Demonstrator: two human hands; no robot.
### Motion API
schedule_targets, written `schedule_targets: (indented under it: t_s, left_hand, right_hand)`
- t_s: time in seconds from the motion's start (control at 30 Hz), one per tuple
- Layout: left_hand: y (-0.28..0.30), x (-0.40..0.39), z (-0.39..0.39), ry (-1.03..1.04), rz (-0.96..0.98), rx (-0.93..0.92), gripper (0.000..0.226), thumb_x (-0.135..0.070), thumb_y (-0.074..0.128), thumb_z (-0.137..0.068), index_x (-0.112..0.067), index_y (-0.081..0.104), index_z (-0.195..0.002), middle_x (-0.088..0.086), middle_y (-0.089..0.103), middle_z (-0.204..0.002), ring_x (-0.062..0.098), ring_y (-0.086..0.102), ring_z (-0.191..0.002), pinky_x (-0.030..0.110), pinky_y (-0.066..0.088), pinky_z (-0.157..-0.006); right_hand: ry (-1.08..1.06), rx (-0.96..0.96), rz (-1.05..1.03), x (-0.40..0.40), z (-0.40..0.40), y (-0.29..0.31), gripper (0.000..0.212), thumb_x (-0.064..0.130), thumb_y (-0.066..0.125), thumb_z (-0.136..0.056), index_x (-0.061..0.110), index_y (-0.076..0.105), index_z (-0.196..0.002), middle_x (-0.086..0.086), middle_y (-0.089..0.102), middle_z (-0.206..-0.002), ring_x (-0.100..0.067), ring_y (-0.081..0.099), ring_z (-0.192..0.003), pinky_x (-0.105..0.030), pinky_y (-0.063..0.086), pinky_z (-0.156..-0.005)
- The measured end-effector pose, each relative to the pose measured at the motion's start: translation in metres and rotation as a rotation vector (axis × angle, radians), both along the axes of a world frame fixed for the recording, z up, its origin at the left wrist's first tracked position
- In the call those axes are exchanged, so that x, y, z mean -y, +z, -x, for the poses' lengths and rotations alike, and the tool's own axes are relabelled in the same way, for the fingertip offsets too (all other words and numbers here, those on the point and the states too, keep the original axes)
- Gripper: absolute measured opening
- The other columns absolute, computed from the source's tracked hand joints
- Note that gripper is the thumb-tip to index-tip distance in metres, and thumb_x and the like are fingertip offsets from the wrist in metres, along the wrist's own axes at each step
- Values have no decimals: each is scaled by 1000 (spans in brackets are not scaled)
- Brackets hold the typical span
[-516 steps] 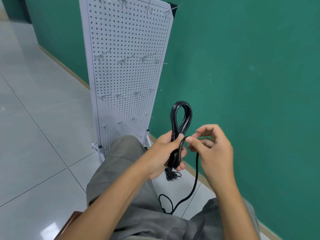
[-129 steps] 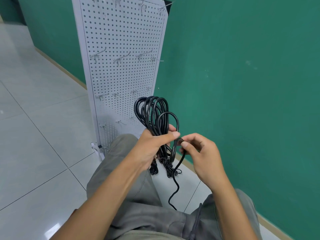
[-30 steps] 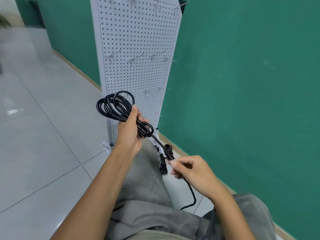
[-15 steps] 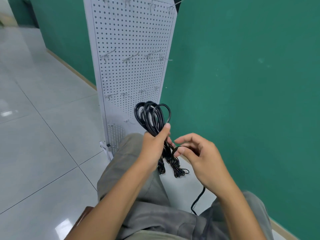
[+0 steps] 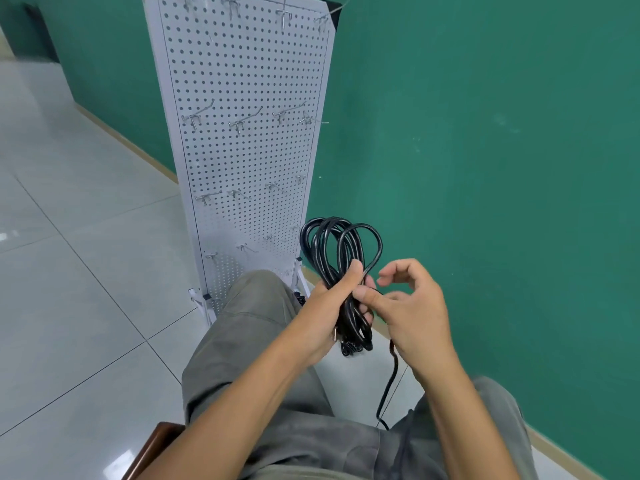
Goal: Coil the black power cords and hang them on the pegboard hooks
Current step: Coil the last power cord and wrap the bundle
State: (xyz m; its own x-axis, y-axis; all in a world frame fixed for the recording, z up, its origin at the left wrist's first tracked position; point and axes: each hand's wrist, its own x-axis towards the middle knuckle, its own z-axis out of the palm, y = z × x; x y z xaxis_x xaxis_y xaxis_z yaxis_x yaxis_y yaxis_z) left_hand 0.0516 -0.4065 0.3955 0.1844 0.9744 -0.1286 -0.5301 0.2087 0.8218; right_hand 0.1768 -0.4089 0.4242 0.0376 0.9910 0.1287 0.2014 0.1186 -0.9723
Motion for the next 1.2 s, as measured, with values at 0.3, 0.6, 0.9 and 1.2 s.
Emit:
schedule_targets:
  t_s: [0.3,0.6,0.9,1.2]
  left_hand:
    - [-2,-4,16,-275,-68,112,21,-24,62,-94,-3,65,-98,5,58,-81,19,63,-74,32,56,-78]
    - [2,-16,38,-108,-18,368,18,-16,56,-95,-6,61,-110,-1,54,-74,12,55,-61,26,53,-61]
    - [-1,-6,23,-256,-58,-10,25,-8,59,-80,-1,65,-104,7,62,-74,18,58,-64,27,53,-63]
    - [-8,1,-9,-153,-232,-419,13,-6,68,-82,-16,60,-83,-1,54,-73,17,50,-74,28,44,-71]
  right_hand:
    - [195,-234,59,-8,-15,-8,23,8,65,-97,6,56,-118,0,66,-91,-20,58,-62,-30,52,-59]
    - [226,-86,103,-10,-31,-34,6,10,67,-95,5,67,-91,-5,65,-70,-15,51,-61,-23,47,-65]
    - [100,-446,-23,-9,-20,-5,22,33,59,-92,12,60,-87,-8,64,-108,-19,70,-101,-41,59,-87]
    - [22,-434,11,-6,-10,6,27,30,43,-109,16,56,-91,-19,65,-102,-30,59,-91,-42,53,-77]
